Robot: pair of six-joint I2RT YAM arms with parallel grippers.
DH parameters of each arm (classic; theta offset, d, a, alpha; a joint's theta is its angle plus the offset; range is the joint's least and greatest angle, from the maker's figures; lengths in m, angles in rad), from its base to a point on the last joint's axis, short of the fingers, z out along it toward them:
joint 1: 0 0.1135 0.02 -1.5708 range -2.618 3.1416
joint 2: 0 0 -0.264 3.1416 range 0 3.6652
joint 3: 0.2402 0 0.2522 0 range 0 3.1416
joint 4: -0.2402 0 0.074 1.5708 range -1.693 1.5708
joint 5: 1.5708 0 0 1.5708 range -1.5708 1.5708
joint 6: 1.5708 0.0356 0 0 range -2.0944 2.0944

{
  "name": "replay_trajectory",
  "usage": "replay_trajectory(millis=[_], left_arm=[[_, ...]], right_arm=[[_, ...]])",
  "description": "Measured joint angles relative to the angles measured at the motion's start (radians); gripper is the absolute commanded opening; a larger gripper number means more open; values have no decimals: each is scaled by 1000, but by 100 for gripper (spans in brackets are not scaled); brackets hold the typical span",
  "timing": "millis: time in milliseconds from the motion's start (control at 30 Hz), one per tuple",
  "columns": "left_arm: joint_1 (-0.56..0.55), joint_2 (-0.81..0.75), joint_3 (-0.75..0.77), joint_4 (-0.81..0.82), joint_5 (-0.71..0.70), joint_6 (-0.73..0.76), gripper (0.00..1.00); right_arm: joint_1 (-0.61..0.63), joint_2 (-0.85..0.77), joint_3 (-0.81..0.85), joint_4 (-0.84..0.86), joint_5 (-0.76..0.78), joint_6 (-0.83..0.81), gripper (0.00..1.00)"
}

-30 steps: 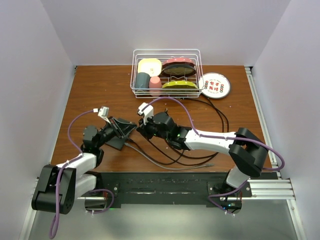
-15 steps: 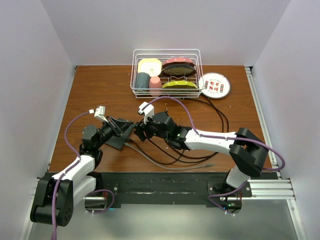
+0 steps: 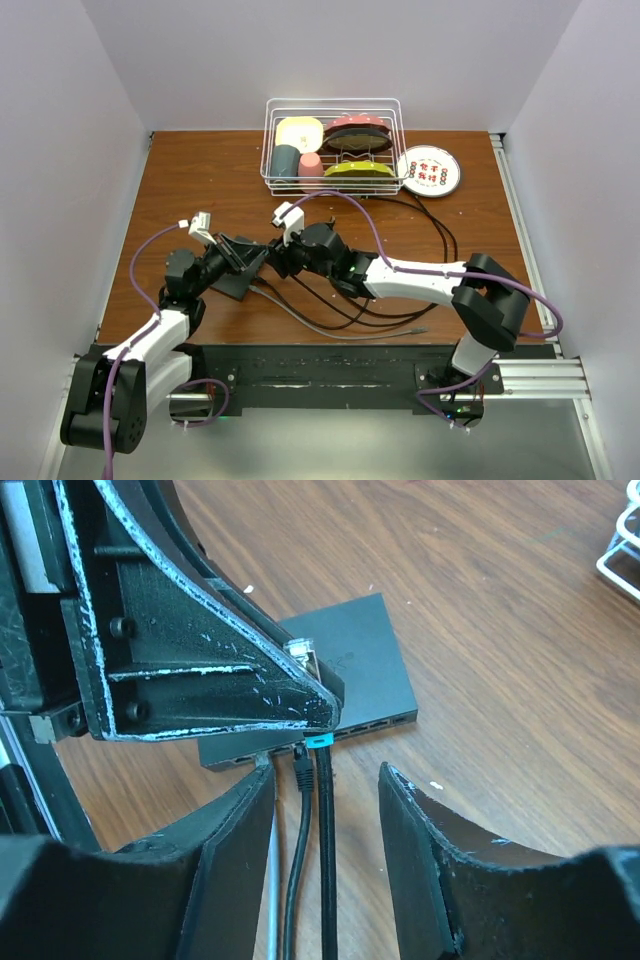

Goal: Insert the plug into the switch port

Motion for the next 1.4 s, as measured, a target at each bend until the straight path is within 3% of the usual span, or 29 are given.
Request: replay_trajectory(millis=[633,1233,1400], left_arm=[[0,-4,11,-26,0,-3,0],[0,-20,11,-29,0,-13,0],[-4,-20,11,-33,1,-21,0]], right_arm=[[5,60,2,59,2,31,38],[13,102,1,154,33,74,18],[18,97,-29,201,53,75,17]])
